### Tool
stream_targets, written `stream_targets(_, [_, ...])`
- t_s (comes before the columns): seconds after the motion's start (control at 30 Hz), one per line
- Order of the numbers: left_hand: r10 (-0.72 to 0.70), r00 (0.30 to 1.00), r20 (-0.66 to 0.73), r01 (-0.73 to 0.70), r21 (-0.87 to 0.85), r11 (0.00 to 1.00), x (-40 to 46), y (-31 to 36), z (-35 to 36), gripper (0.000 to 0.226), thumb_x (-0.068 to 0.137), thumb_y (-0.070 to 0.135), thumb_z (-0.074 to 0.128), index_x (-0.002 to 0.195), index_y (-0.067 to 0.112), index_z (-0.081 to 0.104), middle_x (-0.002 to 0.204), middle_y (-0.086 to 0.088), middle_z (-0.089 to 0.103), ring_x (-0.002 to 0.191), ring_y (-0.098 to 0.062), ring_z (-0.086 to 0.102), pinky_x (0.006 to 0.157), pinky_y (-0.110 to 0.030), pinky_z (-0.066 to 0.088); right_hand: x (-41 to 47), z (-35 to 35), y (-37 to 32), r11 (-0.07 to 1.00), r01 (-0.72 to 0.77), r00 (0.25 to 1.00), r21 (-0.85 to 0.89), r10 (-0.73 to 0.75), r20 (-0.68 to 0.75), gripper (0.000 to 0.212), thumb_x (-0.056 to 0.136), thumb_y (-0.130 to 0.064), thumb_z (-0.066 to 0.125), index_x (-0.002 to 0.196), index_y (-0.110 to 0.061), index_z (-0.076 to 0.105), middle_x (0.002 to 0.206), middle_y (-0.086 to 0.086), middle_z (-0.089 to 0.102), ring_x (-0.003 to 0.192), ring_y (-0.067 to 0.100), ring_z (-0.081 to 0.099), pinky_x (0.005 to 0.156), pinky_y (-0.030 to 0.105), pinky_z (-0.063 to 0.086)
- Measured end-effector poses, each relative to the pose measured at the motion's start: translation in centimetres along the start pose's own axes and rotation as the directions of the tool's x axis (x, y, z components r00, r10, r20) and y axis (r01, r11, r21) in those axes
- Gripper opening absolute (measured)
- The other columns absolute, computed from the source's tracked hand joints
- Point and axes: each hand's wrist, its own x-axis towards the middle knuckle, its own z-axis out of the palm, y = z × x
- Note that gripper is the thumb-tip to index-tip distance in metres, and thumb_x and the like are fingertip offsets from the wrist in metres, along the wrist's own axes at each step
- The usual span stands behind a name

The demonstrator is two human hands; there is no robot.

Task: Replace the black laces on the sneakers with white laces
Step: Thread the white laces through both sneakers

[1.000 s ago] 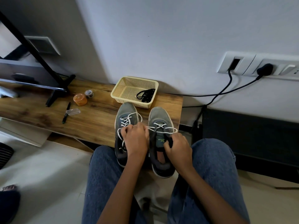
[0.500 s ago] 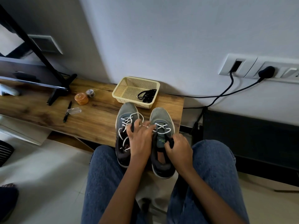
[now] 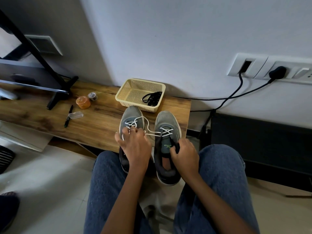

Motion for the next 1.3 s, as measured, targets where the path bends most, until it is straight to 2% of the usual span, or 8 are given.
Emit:
stream_targets(0.13, [0.166, 0.983, -0.083, -0.167, -0.010, 0.986, -0.6, 0.5, 0.7, 0.008, 0.087, 0.029, 0.062, 0.092, 0.029, 0.068, 0.093, 0.006, 0.066, 0.111, -0.022, 0.048, 0.101, -0.046, 0.019, 0.1, 0.0, 0.1, 1.000, -0.009, 1.000, -0.002, 0.009, -0.009, 0.015, 0.086, -0.023, 0.054, 0.079, -0.016, 0.043, 0.081, -0.002, 0.045, 0.080, 0.017, 0.047, 0.060, 0.029, 0.033])
stream_targets(0.23, [0.237, 0.971, 0.034, -0.236, -0.037, 0.971, -0.6, 0.5, 1.1, 0.021, 0.093, 0.036, 0.048, 0.093, 0.031, 0.069, 0.098, 0.009, 0.064, 0.114, -0.021, 0.043, 0.104, -0.046, 0.016, 0.0, 0.0, 0.0, 1.000, -0.015, 1.000, -0.004, 0.015, -0.003, 0.015, 0.086, -0.023, 0.054, 0.080, -0.017, 0.042, 0.082, -0.002, 0.045, 0.082, 0.017, 0.047, 0.060, 0.029, 0.034])
stream_targets(0.67, [0.130, 0.988, 0.084, -0.134, 0.041, 0.990, -0.6, 1.7, 0.3, 0.026, 0.094, 0.035, 0.046, 0.088, 0.026, 0.070, 0.091, 0.009, 0.065, 0.108, -0.019, 0.045, 0.097, -0.041, 0.017, 0.0, -0.3, -0.2, 0.997, -0.073, 0.997, -0.022, 0.073, -0.018, 0.010, 0.089, -0.023, 0.051, 0.087, -0.013, 0.049, 0.086, -0.003, 0.046, 0.085, 0.015, 0.045, 0.063, 0.029, 0.032])
stream_targets(0.9, [0.045, 0.914, 0.403, 0.068, -0.263, 0.962, 1.5, 3.4, -0.5, 0.040, 0.100, 0.037, 0.035, 0.097, 0.018, 0.071, 0.102, -0.008, 0.068, 0.106, -0.027, 0.053, 0.089, -0.038, 0.029, 0.0, -0.2, -0.1, 0.998, -0.051, 0.998, -0.034, 0.050, -0.032, 0.012, 0.088, -0.024, 0.054, 0.087, -0.012, 0.051, 0.087, 0.000, 0.050, 0.086, 0.017, 0.049, 0.062, 0.028, 0.033])
stream_targets(0.97, [-0.052, 0.871, 0.489, 0.296, -0.438, 0.849, 2.2, 4.1, -0.1, 0.032, 0.094, 0.037, 0.048, 0.085, 0.018, 0.071, 0.094, -0.006, 0.070, 0.098, -0.027, 0.059, 0.091, -0.038, 0.033, -0.1, -0.3, -0.1, 0.999, -0.044, 0.998, -0.029, 0.043, -0.038, 0.012, 0.088, -0.024, 0.055, 0.085, -0.014, 0.049, 0.085, -0.002, 0.048, 0.086, 0.018, 0.049, 0.061, 0.028, 0.032])
stream_targets(1.1, [-0.078, 0.664, 0.744, 0.744, -0.644, 0.180, 3.5, 5.1, -0.2, 0.015, 0.082, 0.026, 0.071, 0.073, 0.014, 0.067, 0.087, -0.010, 0.069, 0.088, -0.024, 0.064, 0.092, -0.048, 0.052, -0.2, -0.3, 0.0, 0.999, -0.036, 0.998, -0.016, 0.036, -0.045, 0.012, 0.087, -0.023, 0.056, 0.085, -0.013, 0.050, 0.085, -0.002, 0.049, 0.086, 0.018, 0.049, 0.061, 0.028, 0.032])
stream_targets(1.17, [-0.098, 0.665, 0.740, 0.746, -0.654, 0.127, 3.9, 5.4, -0.3, 0.022, 0.085, 0.026, 0.070, 0.080, 0.005, 0.066, 0.088, -0.012, 0.068, 0.086, -0.024, 0.064, 0.084, -0.038, 0.054, -0.2, -0.3, 0.0, 0.999, -0.033, 0.999, -0.014, 0.033, -0.041, 0.014, 0.087, -0.023, 0.056, 0.082, -0.015, 0.046, 0.082, -0.005, 0.045, 0.085, 0.018, 0.049, 0.060, 0.028, 0.031])
stream_targets(1.3, [-0.196, 0.855, 0.480, 0.517, -0.821, 0.244, 5.3, 5.4, -2.8, 0.025, 0.093, 0.025, 0.059, 0.079, 0.006, 0.066, 0.077, -0.008, 0.066, 0.074, -0.023, 0.059, 0.072, -0.034, 0.050, -0.1, -0.3, 0.1, 0.999, -0.035, 0.999, -0.016, 0.034, -0.028, 0.018, 0.086, -0.024, 0.056, 0.078, -0.017, 0.041, 0.080, -0.005, 0.042, 0.082, 0.017, 0.047, 0.059, 0.029, 0.033])
